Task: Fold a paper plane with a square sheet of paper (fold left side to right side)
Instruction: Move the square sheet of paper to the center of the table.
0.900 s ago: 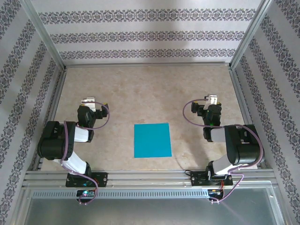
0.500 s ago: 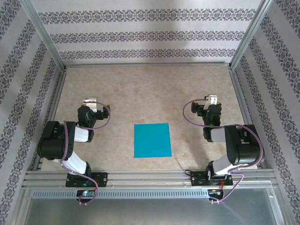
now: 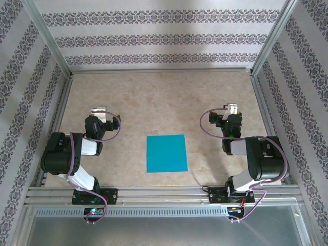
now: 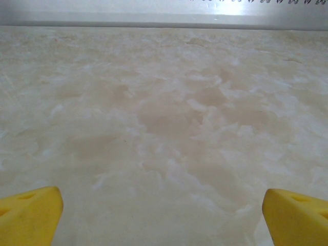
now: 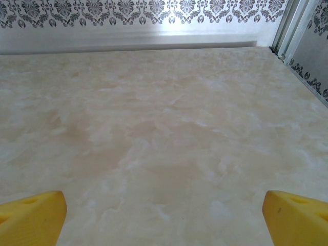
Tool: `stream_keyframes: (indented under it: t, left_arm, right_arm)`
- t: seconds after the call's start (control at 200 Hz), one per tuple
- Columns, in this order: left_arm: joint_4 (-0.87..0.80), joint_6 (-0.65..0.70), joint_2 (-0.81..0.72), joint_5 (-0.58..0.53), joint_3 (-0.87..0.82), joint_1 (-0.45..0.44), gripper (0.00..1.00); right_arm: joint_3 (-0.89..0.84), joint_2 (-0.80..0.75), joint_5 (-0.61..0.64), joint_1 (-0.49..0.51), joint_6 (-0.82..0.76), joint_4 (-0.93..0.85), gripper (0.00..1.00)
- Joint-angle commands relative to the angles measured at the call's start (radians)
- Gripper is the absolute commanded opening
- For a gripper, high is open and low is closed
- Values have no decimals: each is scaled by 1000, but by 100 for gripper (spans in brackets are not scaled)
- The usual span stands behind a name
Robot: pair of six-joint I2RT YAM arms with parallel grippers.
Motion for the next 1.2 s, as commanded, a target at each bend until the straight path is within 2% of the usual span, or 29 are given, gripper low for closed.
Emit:
stream_keyframes:
  t: [0.0, 0.155, 0.235, 0.31, 0.385, 0.5, 0.57, 0.64, 0.745, 0.864, 0.994, 1.194]
  left_arm:
    - [-17, 23, -11, 12, 19, 10, 100]
    - [18, 5, -14, -24, 3, 9, 100]
    - [53, 1, -70, -48, -42, 9, 100]
    - [-34, -5, -191, -84, -57, 6, 100]
    - [-190, -27, -343, -101, -36, 2, 100]
    - [-489, -233, -532, -117, 54, 2, 100]
    - [-631, -373, -591, -113, 110, 2, 100]
    - [-676, -492, -621, -35, 124, 0, 100]
    - [-737, -609, -615, 109, 142, -16, 100]
    - [-875, -638, -619, 79, 175, -129, 100]
    - [-1041, -628, -593, 39, 262, -326, 100]
    - [-1103, -717, -455, 110, 343, -588, 100]
  right_arm:
    - [18, 8, -13, 6, -7, 15, 98]
    - [17, 6, -13, 6, -5, 17, 98]
    - [8, -30, 6, 6, 3, 8, 98]
    - [-2, -106, 19, 5, 5, -39, 98]
    - [-2, -190, 32, 5, 26, -128, 98]
    - [-34, -325, 12, 5, 128, -267, 98]
    - [-40, -424, 21, 37, 99, -351, 98]
    - [-14, -535, 21, 39, 144, -530, 98]
    - [27, -663, -56, 37, 261, -658, 98]
    - [45, -748, -115, 38, 434, -762, 98]
    - [40, -777, -201, 39, 604, -805, 98]
    - [66, -711, -353, 41, 706, -849, 98]
